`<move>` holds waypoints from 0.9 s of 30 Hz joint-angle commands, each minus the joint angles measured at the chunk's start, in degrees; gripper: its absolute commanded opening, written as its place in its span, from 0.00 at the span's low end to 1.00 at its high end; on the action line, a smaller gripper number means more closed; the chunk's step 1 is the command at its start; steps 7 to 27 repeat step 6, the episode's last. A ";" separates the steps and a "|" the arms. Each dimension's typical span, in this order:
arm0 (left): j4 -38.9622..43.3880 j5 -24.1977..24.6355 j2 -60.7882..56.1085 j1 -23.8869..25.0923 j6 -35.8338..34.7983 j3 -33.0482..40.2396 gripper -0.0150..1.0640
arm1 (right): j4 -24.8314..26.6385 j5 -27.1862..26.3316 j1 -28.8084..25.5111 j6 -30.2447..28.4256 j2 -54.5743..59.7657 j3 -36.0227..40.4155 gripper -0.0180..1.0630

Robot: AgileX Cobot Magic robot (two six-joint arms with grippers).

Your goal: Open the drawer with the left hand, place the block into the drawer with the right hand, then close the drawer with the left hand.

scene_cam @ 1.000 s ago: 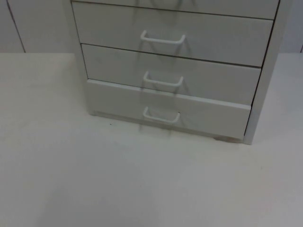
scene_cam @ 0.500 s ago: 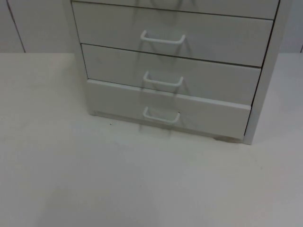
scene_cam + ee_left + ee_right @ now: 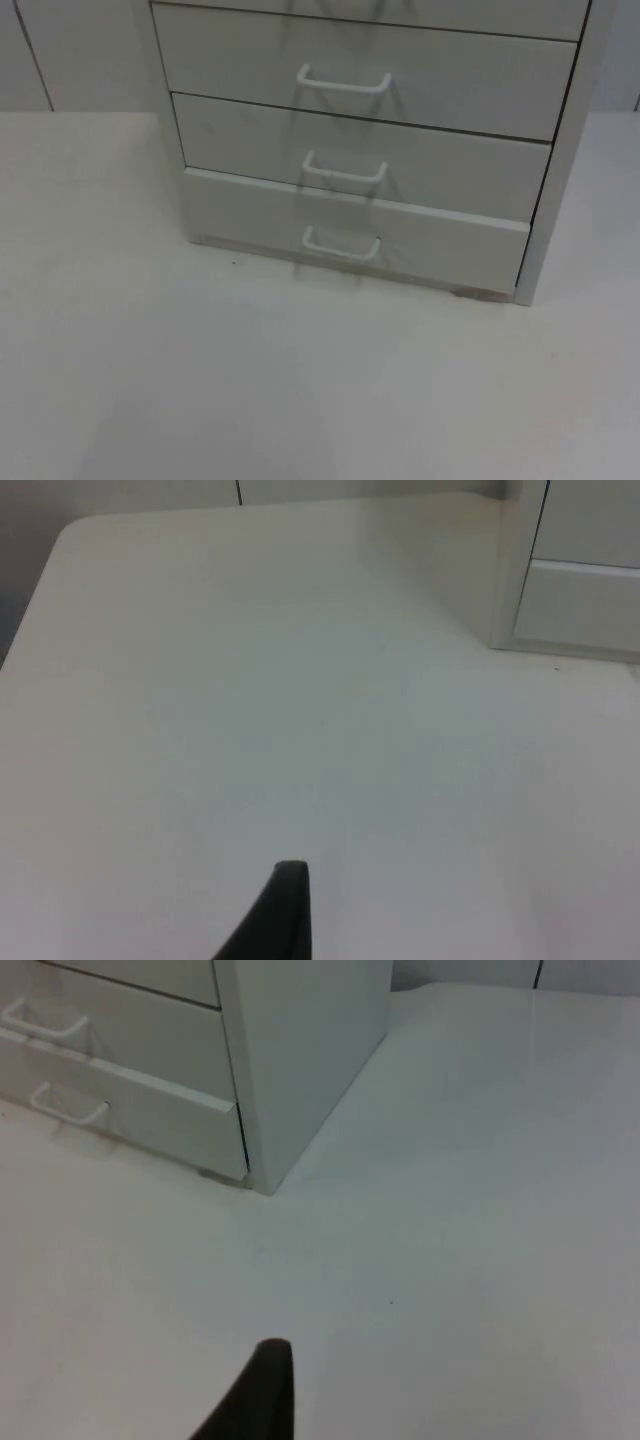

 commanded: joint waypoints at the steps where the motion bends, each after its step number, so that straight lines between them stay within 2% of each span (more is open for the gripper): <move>1: 0.23 -0.68 -0.13 -0.16 -0.40 0.23 0.99 | 0.18 -0.76 -2.70 0.00 -0.22 0.19 0.99; 6: 0.23 -0.68 -0.13 -0.16 -0.40 0.23 0.99 | 0.18 -0.76 -6.80 0.31 -0.22 0.19 0.99; 27: 0.23 -0.68 -0.13 -0.16 -0.40 0.23 0.99 | 0.18 -0.76 -6.80 0.31 -0.22 0.19 0.99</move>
